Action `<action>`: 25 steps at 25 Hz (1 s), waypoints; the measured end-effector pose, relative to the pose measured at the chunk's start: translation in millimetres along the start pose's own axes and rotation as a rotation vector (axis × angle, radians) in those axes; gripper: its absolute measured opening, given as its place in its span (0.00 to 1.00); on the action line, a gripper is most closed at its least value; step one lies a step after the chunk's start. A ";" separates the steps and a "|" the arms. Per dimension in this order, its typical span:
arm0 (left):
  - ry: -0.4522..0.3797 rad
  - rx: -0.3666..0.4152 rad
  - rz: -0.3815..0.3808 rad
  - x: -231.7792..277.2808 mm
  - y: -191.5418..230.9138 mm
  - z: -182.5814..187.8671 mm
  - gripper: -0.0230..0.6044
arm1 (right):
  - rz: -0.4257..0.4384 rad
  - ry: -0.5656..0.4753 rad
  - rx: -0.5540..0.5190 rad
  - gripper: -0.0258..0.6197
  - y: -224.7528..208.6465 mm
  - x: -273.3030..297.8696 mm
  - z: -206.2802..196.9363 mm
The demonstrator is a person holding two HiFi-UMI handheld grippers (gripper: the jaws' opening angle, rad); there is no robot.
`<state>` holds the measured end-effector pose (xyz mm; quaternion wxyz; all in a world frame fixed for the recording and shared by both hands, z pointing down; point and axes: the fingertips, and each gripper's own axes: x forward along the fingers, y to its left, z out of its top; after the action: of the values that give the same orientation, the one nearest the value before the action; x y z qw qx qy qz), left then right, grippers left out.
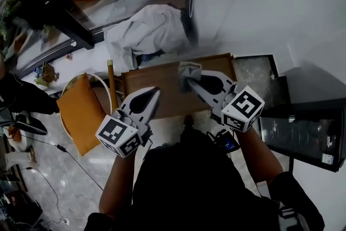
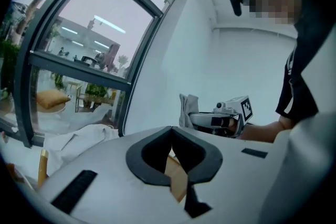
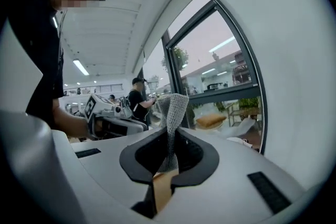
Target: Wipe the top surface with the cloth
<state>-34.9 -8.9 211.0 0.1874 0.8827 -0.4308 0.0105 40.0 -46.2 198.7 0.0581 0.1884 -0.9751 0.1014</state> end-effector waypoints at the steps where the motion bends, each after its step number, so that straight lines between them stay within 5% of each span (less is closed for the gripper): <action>1: -0.010 0.002 -0.017 -6.6 -3.9 4.4 0.05 | 0.002 -0.006 -0.014 0.09 6.3 -5.7 4.4; 13: -0.033 -0.030 -0.142 -137.2 -62.2 -40.9 0.05 | -0.063 -0.031 0.059 0.09 135.5 -70.1 -1.7; 19: -0.113 -0.092 -0.146 -211.4 -67.3 -59.1 0.05 | 0.012 -0.056 0.137 0.09 203.8 -65.3 -12.6; 25: -0.137 -0.108 -0.189 -231.0 -91.1 -73.9 0.05 | 0.089 -0.061 0.136 0.09 242.8 -78.0 -10.4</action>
<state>-99.9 241.9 208.8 0.2049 0.9067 -0.3572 -0.0907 20.7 204.4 154.3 0.0109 0.1512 -0.9747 0.1640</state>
